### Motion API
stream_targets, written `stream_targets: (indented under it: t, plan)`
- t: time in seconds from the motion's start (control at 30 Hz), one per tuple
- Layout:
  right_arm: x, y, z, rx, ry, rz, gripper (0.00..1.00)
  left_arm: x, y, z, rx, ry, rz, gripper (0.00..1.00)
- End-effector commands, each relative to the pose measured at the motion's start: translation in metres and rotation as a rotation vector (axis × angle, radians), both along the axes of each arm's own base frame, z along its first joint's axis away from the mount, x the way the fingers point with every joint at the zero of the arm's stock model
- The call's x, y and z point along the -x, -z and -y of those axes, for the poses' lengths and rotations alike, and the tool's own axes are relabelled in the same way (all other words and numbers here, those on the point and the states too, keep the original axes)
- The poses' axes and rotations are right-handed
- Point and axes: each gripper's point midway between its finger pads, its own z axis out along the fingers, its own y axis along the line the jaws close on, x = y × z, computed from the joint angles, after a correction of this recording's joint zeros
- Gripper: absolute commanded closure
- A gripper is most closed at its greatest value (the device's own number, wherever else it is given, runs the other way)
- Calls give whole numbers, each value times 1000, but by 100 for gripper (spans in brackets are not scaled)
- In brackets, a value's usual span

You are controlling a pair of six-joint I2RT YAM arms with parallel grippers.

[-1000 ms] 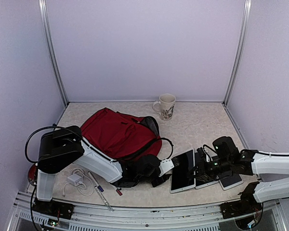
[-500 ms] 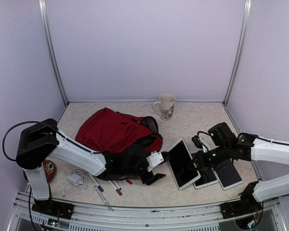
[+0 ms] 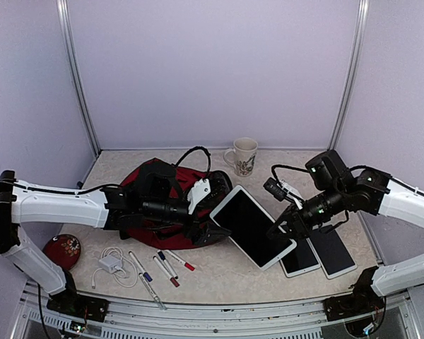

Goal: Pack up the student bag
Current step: Pick up the iPad from the center of the board, then pass from the right arm to the left

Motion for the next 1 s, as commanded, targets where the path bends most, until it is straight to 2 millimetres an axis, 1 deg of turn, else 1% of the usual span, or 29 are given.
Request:
stream_targets:
  t: [0.0,0.1,0.17,0.2,0.3,0.43,0.57,0.6,0.73,0.77,0.87,0.97]
  plan:
    - [18,-58,-25,-160,-232,180,100,14,-20,-12,-8,84,-5,9]
    - [27,-66,-33,-180,-307,224,100,11,-24,-17,-17,89,-26,10]
    - [28,-72,-38,-192,-337,259,100,17,-25,-16,-25,121,-54,13]
    - [27,-75,-40,-193,-345,277,100,21,-25,-15,-26,147,-73,16]
    - [22,-76,-44,-171,-361,315,100,34,-32,-13,-6,206,-114,32]
    - [15,-73,-47,-126,-381,351,100,47,-49,-15,34,263,-116,44]
    - [13,-84,-52,-153,-399,388,100,48,-54,-18,46,246,-111,80]
    - [13,-86,-52,-158,-402,396,100,48,-56,-19,54,238,-110,85]
    - [11,-87,-54,-158,-407,408,100,49,-70,-23,111,227,-81,86]
    - [11,-87,-54,-158,-408,409,100,49,-73,-24,121,225,-76,88]
    - [10,-90,-56,-167,-408,414,100,48,-80,-24,147,210,-66,99]
    - [9,-97,-58,-190,-402,429,100,42,-89,-25,192,161,-64,100]
